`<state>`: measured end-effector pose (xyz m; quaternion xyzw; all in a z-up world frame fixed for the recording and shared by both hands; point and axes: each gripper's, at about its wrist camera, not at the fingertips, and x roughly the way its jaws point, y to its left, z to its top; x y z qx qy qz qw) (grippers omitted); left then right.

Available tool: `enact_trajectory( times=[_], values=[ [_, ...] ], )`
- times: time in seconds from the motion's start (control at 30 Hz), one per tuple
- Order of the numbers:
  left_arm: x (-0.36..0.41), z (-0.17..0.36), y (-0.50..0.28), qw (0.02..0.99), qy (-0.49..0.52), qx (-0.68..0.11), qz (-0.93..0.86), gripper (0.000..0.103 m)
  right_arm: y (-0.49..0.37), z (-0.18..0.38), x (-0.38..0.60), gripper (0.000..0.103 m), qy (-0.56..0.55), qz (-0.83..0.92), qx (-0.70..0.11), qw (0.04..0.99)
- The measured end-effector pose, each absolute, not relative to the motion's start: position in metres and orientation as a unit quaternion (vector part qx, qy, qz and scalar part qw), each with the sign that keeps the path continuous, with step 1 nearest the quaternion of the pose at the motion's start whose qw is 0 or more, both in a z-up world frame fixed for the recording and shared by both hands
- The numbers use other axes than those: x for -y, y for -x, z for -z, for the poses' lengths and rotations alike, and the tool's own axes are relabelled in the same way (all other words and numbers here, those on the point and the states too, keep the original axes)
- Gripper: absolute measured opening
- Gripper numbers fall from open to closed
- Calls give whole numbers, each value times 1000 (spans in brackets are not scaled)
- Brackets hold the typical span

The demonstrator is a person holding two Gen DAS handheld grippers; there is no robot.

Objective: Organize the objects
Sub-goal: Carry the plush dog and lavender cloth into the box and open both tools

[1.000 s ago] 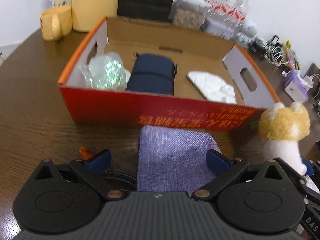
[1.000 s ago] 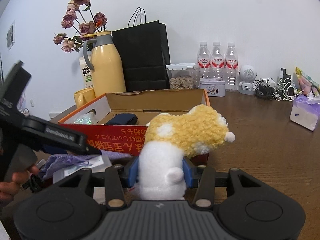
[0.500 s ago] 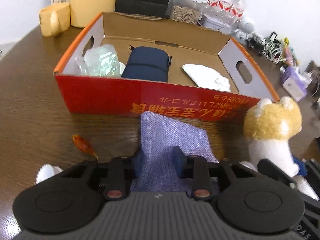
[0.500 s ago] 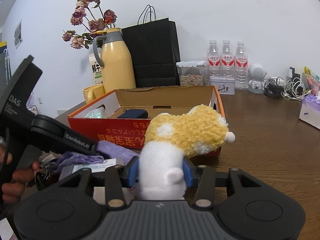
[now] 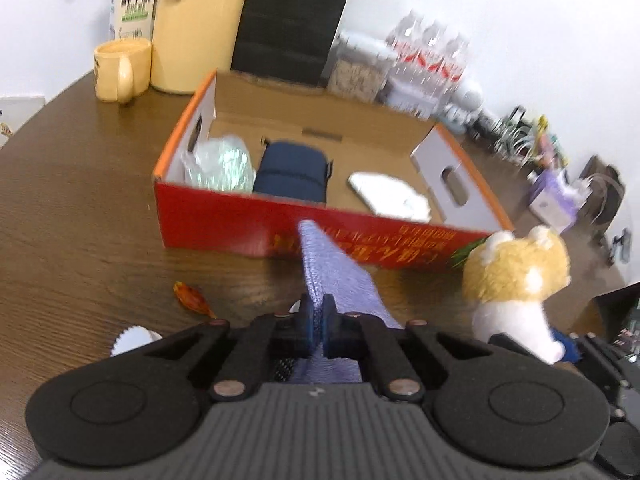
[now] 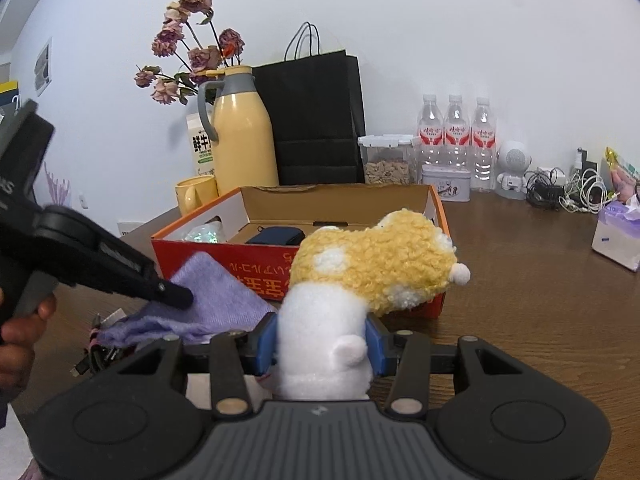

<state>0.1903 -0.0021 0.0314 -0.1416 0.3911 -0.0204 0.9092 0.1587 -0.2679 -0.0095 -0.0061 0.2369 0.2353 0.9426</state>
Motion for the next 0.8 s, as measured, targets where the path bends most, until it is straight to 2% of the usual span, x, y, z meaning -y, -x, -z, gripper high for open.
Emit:
enact_trajectory(
  times=[0.43,0.8],
  values=[
    [-5,-67,-184,930,152,-331,53,4,-164,-6,253,44,19,-248,-222,943],
    [-13,-110,-231,944,172,-268,87,4,-211,-32,229,44,19,-245,-191,950]
  ],
)
